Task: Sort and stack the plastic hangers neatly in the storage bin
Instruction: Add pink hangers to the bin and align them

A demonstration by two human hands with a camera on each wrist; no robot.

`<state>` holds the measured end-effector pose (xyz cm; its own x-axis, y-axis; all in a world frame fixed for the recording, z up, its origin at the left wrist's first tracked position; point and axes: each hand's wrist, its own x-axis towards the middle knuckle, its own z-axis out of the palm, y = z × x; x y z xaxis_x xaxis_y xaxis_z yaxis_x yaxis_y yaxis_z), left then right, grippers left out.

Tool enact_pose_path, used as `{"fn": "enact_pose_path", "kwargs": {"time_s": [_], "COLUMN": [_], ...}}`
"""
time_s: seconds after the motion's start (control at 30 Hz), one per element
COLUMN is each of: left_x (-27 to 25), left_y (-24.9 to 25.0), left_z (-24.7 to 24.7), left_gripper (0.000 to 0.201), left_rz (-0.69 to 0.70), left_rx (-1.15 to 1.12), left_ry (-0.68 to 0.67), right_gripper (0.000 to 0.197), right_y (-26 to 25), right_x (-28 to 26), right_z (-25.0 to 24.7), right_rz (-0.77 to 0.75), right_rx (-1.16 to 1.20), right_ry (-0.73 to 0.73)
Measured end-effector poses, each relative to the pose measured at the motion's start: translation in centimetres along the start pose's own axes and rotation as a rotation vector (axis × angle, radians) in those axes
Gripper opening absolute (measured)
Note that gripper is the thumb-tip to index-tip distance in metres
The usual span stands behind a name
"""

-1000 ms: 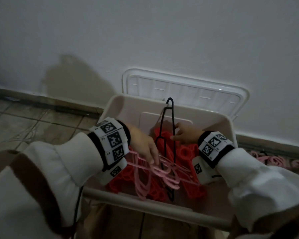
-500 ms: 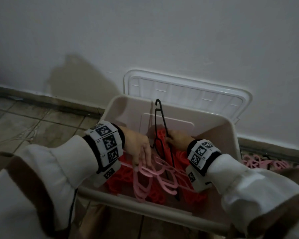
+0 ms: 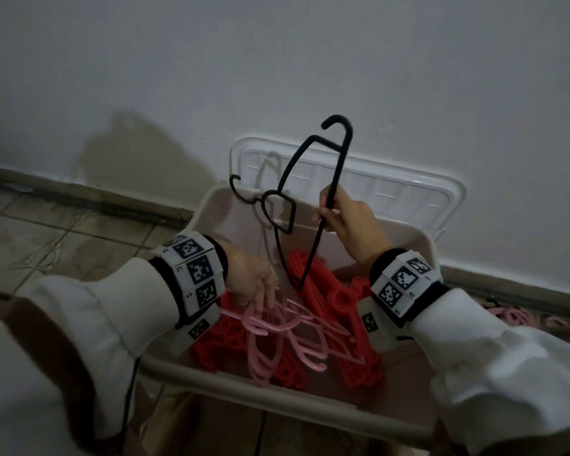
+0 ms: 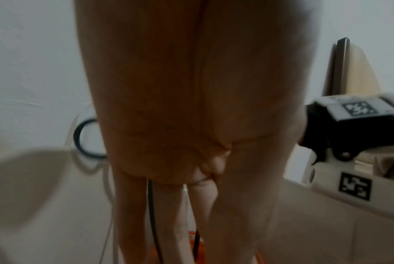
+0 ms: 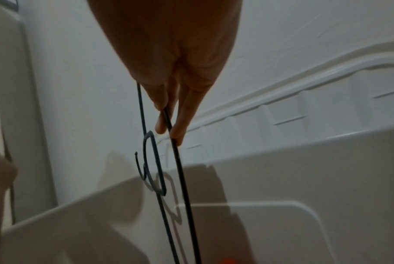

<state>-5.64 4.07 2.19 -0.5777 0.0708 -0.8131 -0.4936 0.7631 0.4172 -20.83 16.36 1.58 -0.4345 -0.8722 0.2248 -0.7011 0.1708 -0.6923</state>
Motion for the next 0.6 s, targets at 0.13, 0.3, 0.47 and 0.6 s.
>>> {"fn": "enact_pose_path", "kwargs": {"time_s": [0.13, 0.3, 0.47, 0.6], "left_x": [-0.2, -0.7, -0.1, 0.6], "left_y": [0.2, -0.7, -2.2, -1.1], "left_z": [0.0, -1.5, -3.8, -3.4], "left_gripper": [0.041, 0.020, 0.061, 0.034], "left_rz": [0.003, -0.057, -0.010, 0.229], "left_rx": [-0.062, 0.034, -0.342, -0.703], "left_ry": [0.066, 0.481, 0.983, 0.829], "right_gripper": [0.021, 0.025, 0.014, 0.015], "right_y": [-0.6, -1.0, -0.2, 0.5], "right_x": [0.1, -0.2, -1.2, -2.2], "right_z": [-1.7, -3.7, -3.0, -0.8], "right_rz": [0.021, 0.109, 0.265, 0.415], "right_rx": [0.138, 0.508, 0.939, 0.984], "right_ry": [0.162, 0.283, 0.185, 0.116]}}
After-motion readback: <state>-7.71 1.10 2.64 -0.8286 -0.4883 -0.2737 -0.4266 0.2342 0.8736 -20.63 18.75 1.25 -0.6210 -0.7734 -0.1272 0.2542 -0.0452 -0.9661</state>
